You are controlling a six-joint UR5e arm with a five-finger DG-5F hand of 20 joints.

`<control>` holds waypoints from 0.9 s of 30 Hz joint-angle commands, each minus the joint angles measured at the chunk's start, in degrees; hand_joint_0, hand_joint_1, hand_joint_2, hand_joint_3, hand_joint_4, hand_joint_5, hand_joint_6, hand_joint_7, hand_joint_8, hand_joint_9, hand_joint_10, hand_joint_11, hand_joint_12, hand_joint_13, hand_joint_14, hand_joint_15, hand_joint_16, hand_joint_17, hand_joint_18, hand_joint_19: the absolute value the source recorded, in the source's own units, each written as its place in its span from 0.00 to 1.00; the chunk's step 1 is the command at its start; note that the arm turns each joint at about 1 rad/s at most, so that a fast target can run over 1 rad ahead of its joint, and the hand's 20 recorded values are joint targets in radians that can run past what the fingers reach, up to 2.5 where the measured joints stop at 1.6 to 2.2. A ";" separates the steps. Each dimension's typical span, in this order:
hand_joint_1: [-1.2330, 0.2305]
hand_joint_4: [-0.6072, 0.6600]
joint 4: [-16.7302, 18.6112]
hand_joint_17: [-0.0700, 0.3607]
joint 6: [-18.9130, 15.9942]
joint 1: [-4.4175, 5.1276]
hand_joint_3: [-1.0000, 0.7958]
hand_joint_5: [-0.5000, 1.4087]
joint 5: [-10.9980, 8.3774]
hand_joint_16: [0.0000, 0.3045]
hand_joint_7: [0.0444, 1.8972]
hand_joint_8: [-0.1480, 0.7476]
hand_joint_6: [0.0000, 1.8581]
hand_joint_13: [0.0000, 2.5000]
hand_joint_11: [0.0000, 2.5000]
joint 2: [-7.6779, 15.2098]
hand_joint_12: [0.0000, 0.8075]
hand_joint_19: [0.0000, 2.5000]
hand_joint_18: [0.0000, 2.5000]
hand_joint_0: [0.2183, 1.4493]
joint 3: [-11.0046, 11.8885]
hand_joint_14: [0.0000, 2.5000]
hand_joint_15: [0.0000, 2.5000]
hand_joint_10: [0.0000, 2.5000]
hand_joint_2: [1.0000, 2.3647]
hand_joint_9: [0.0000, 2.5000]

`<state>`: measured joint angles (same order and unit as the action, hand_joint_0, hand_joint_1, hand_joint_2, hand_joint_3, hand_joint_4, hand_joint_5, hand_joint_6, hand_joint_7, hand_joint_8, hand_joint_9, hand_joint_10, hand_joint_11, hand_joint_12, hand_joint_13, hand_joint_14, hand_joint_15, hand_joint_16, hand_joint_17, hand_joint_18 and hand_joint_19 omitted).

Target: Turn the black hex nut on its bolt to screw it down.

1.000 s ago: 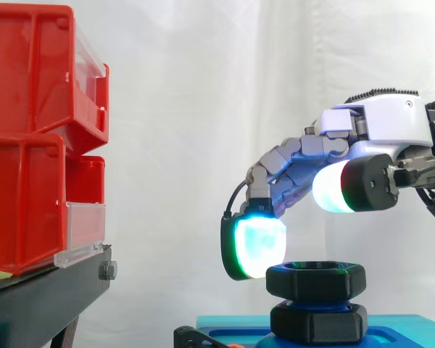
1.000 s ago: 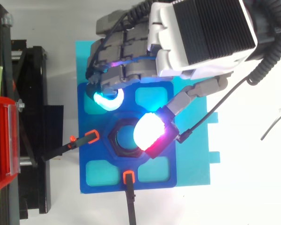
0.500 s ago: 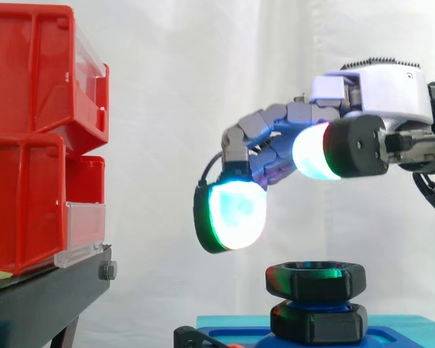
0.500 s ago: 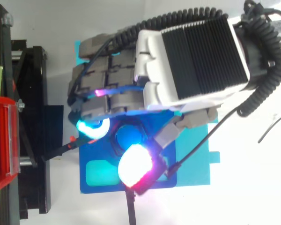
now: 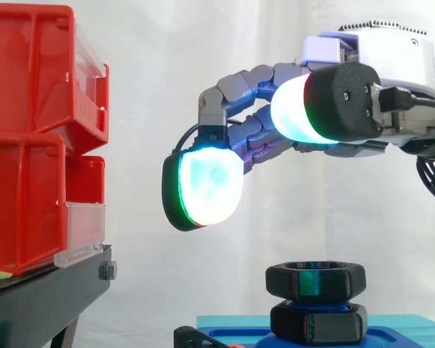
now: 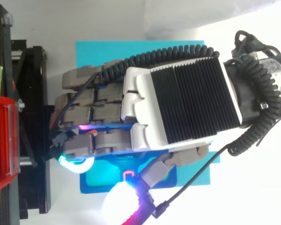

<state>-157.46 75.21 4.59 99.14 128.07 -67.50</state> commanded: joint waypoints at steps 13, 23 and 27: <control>0.63 0.72 -5.67 0.38 2.22 -0.28 0.28 0.17 -0.27 0.13 0.51 0.55 0.27 0.27 0.16 -0.01 0.44 0.04 0.21 0.21 -0.09 0.00 0.07 0.00 0.00 0.25; 0.63 0.72 -7.08 0.38 3.98 -1.07 0.28 0.17 -0.18 0.13 0.53 0.54 0.27 0.27 0.16 0.07 0.44 0.05 0.21 0.21 -0.09 0.00 0.07 0.00 0.00 0.26; 0.63 0.73 -8.13 0.38 4.60 -1.42 0.28 0.18 0.00 0.13 0.55 0.55 0.27 0.27 0.16 -0.01 0.44 0.04 0.21 0.21 0.00 0.00 0.06 0.00 0.00 0.26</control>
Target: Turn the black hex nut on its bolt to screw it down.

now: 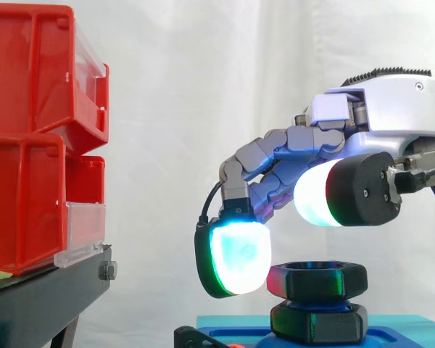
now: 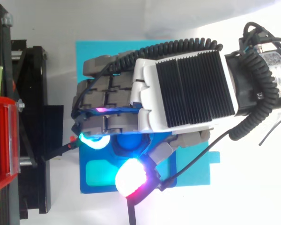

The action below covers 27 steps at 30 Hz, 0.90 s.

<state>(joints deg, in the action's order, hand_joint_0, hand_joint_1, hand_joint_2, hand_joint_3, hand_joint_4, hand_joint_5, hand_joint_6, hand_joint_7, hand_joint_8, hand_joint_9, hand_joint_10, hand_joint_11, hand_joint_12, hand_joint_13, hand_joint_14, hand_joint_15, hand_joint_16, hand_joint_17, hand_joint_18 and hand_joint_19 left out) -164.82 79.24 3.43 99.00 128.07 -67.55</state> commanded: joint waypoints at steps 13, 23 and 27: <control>0.62 0.73 -2.44 0.37 2.49 -2.46 0.28 0.16 2.95 0.13 0.41 0.55 0.36 0.27 0.17 -0.01 0.44 0.03 0.22 0.21 0.05 0.00 0.07 0.00 0.00 0.26; 0.63 0.73 -2.00 0.38 3.20 -4.31 0.28 0.18 5.50 0.13 0.54 0.55 0.28 0.27 0.16 -0.01 0.44 0.04 0.22 0.20 0.05 0.00 0.06 0.00 0.00 0.26; 0.65 0.71 -1.47 0.39 3.11 -4.40 0.28 0.17 5.59 0.14 0.48 0.55 0.27 0.25 0.14 -0.01 0.45 0.05 0.20 0.19 0.05 0.00 0.06 0.00 0.00 0.25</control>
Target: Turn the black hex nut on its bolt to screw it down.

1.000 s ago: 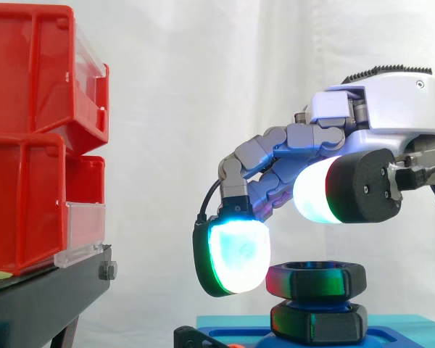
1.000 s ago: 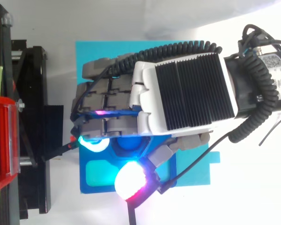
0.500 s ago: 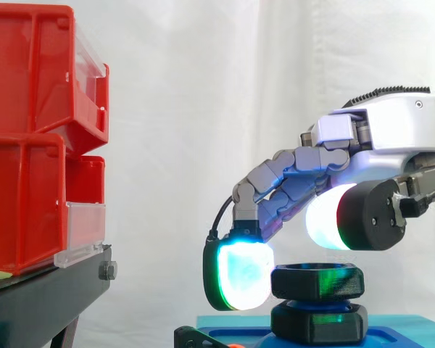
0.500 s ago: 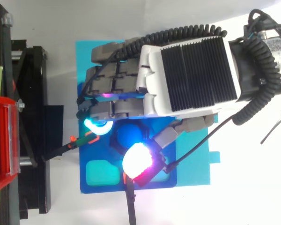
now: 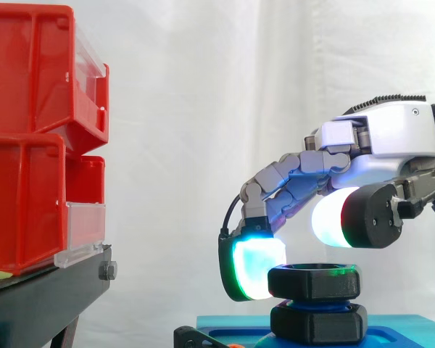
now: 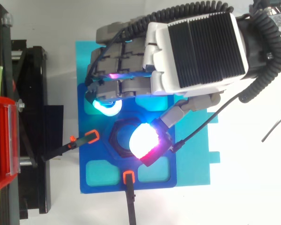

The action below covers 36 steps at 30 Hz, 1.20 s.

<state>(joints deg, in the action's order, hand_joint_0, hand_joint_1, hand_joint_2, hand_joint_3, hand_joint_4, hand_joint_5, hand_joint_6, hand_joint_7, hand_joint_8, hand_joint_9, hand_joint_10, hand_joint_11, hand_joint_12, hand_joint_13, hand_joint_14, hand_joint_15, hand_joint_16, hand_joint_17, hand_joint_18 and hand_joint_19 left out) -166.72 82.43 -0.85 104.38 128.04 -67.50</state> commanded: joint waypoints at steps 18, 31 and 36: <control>0.62 0.68 3.33 0.41 -2.28 3.49 0.28 0.19 -2.87 0.16 0.44 0.52 0.27 0.15 0.08 0.01 0.46 0.08 0.07 0.15 1.76 0.00 0.03 0.00 0.00 0.20; 0.61 0.70 2.10 0.41 -2.28 6.83 0.28 0.19 -7.44 0.15 0.53 0.53 0.27 0.16 0.10 0.01 0.46 0.08 0.09 0.16 1.67 0.00 0.04 0.00 0.00 0.20; 0.60 0.70 2.10 0.41 -2.28 7.62 0.28 0.19 -8.85 0.15 0.55 0.53 0.27 0.18 0.12 0.01 0.46 0.08 0.10 0.16 0.09 0.00 0.04 0.00 0.00 0.21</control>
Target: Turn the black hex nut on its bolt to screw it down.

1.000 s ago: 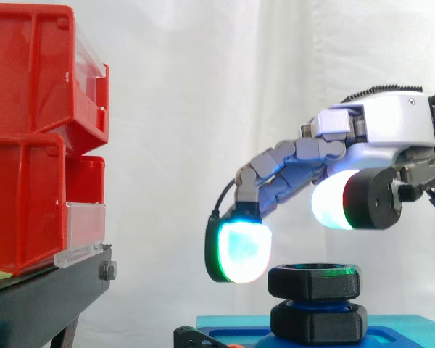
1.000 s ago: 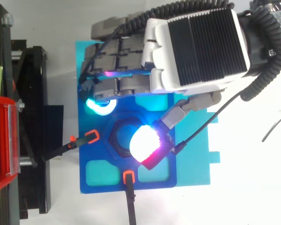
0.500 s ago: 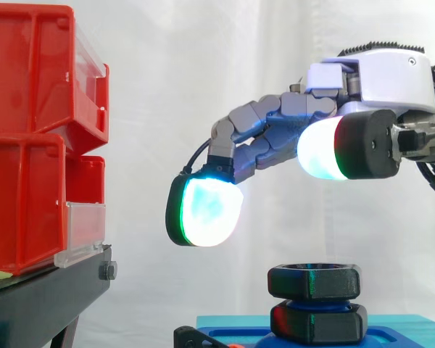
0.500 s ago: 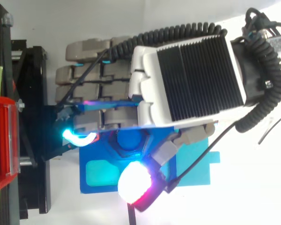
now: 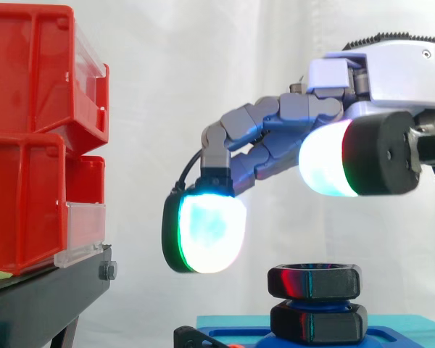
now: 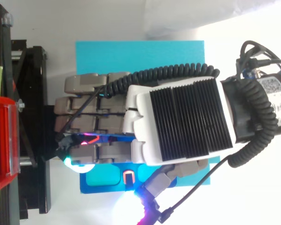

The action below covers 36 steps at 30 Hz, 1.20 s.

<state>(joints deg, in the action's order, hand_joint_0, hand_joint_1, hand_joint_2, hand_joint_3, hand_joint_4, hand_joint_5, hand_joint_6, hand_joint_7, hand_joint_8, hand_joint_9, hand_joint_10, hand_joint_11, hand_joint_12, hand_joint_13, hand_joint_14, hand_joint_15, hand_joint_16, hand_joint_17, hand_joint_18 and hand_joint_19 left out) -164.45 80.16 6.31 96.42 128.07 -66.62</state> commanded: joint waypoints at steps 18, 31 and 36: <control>0.57 0.71 -3.60 0.39 0.00 -0.07 0.28 0.15 -0.97 0.14 0.31 0.55 0.48 0.22 0.20 -0.01 0.44 0.08 0.15 0.18 -0.88 0.00 0.06 0.00 0.00 0.26; 0.59 0.73 -3.42 0.39 0.00 -0.68 0.28 0.15 -0.44 0.15 0.30 0.55 0.47 0.23 0.21 -0.10 0.45 0.08 0.16 0.18 -0.88 0.00 0.07 0.00 0.00 0.26; 0.59 0.73 -3.60 0.40 0.00 -0.86 0.28 0.15 -0.44 0.15 0.30 0.55 0.47 0.24 0.21 -0.01 0.46 0.09 0.16 0.18 -0.08 0.00 0.07 0.00 0.00 0.26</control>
<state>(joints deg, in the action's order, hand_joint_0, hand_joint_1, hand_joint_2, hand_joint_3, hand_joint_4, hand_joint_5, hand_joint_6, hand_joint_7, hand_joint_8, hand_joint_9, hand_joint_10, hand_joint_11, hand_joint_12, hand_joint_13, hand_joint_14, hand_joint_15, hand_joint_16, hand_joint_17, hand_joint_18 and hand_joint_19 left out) -167.92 80.16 5.58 95.94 128.05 -67.35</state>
